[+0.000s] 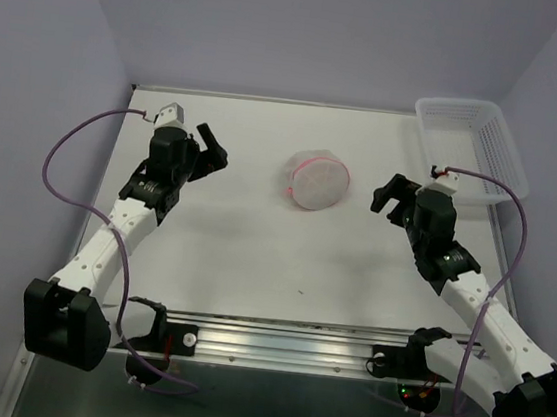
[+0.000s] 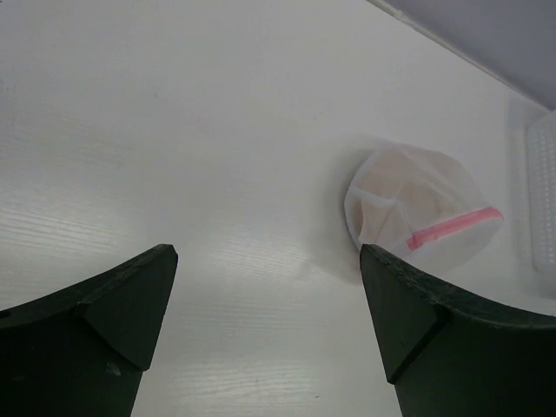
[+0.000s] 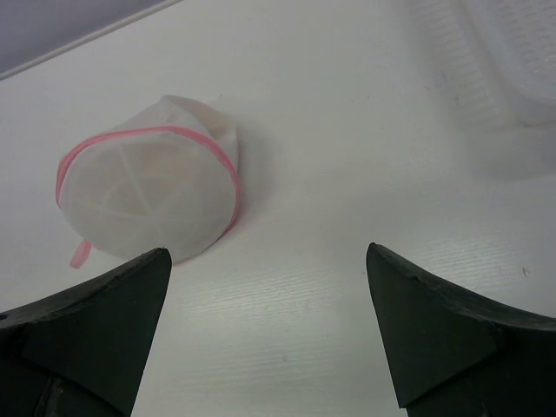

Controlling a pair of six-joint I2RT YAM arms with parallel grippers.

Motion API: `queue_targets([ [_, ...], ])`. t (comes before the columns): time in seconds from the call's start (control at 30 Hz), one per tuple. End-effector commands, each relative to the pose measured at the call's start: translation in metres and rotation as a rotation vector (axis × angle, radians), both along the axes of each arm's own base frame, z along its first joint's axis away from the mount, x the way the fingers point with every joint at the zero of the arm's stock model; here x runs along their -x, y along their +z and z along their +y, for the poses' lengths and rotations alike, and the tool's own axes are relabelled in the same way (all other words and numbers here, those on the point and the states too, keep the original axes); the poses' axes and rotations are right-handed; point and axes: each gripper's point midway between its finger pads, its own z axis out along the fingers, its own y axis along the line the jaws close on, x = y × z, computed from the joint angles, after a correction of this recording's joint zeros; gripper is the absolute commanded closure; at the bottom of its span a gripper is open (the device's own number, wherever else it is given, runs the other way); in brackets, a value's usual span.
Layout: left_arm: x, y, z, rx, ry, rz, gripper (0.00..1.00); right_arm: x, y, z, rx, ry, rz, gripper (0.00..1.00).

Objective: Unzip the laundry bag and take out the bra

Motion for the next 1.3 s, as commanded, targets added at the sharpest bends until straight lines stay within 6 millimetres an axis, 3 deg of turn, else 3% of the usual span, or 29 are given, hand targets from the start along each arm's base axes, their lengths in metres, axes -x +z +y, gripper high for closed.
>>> queue_targets([
  [0.0, -0.002, 0.006, -0.015, -0.052, -0.053, -0.007, 0.01, 0.004, 0.011, -0.006, -0.010, -0.029, -0.039, 0.00],
  [0.13, -0.004, -0.023, -0.053, -0.146, -0.198, 0.044, 0.01, 0.007, 0.008, 0.011, -0.027, 0.075, -0.057, 0.00],
  [0.27, -0.002, -0.045, -0.108, -0.144, -0.495, 0.047, 0.01, 0.006, -0.006, 0.013, 0.008, 0.097, -0.011, 0.00],
  [0.33, -0.001, -0.060, -0.123, -0.153, -0.590, 0.064, 0.01, 0.005, -0.008, 0.014, 0.026, 0.106, 0.003, 0.00],
  [0.4, -0.007, -0.061, -0.134, -0.156, -0.626, 0.048, 0.01, 0.004, -0.014, 0.014, 0.041, 0.110, 0.025, 0.00],
  [0.43, -0.008, -0.071, -0.139, -0.166, -0.648, 0.069, 0.01, 0.004, -0.015, 0.014, 0.046, 0.115, 0.030, 0.00],
  [0.67, -0.003, -0.089, -0.179, -0.130, -0.822, 0.089, 0.01, 0.002, -0.027, 0.017, 0.082, 0.139, 0.067, 0.00],
  [0.8, -0.009, -0.091, -0.191, -0.140, -0.844, 0.085, 0.01, 0.001, -0.031, 0.017, 0.091, 0.145, 0.080, 0.00],
  [0.83, -0.012, -0.101, -0.193, -0.147, -0.844, 0.110, 0.01, 0.001, -0.031, 0.017, 0.094, 0.146, 0.081, 0.00],
  [0.97, -0.022, -0.106, -0.200, -0.151, -0.858, 0.131, 0.18, 0.000, -0.033, 0.017, 0.103, 0.147, 0.088, 0.00],
  [1.03, -0.022, -0.106, -0.202, -0.153, -0.883, 0.121, 0.22, 0.000, -0.034, 0.016, 0.107, 0.145, 0.092, 0.00],
  [1.17, -0.020, -0.105, -0.203, -0.160, -0.902, 0.111, 0.44, 0.000, -0.036, 0.014, 0.114, 0.135, 0.096, 0.00],
  [1.27, -0.021, -0.108, -0.203, -0.164, -0.897, 0.119, 0.54, 0.000, -0.036, 0.013, 0.118, 0.134, 0.096, 0.00],
])
